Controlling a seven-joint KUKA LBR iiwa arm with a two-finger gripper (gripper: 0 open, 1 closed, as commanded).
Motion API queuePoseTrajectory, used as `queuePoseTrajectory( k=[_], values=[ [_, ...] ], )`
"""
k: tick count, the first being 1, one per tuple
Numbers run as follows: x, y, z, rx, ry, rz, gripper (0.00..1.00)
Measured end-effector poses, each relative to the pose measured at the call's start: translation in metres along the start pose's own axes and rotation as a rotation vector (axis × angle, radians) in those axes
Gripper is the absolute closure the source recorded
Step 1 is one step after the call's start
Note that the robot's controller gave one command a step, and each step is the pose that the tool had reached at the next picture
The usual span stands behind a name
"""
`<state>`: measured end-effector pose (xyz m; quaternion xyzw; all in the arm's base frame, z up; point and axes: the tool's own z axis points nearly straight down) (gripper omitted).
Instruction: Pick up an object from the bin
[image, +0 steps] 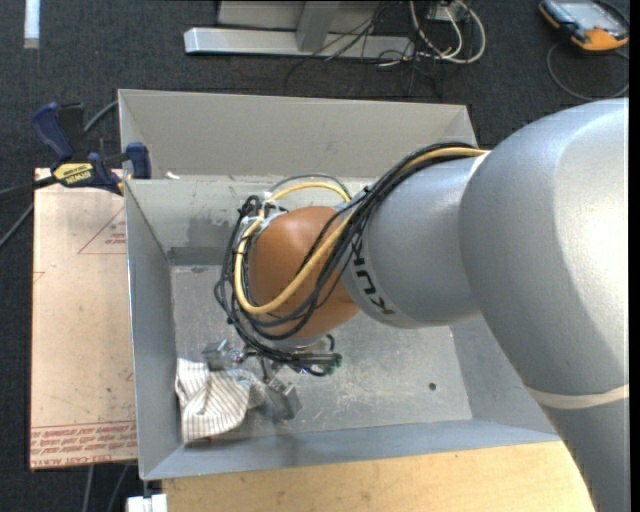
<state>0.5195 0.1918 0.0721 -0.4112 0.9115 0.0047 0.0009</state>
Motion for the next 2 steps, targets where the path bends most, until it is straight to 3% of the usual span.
queuePoseTrajectory(
  k=[1, 2],
  values=[
    [-0.037, 0.021, 0.002, 0.002, -0.001, -0.102, 0.0],
    [-0.026, 0.042, 0.003, -0.001, -0.002, -0.237, 1.0]
  ],
)
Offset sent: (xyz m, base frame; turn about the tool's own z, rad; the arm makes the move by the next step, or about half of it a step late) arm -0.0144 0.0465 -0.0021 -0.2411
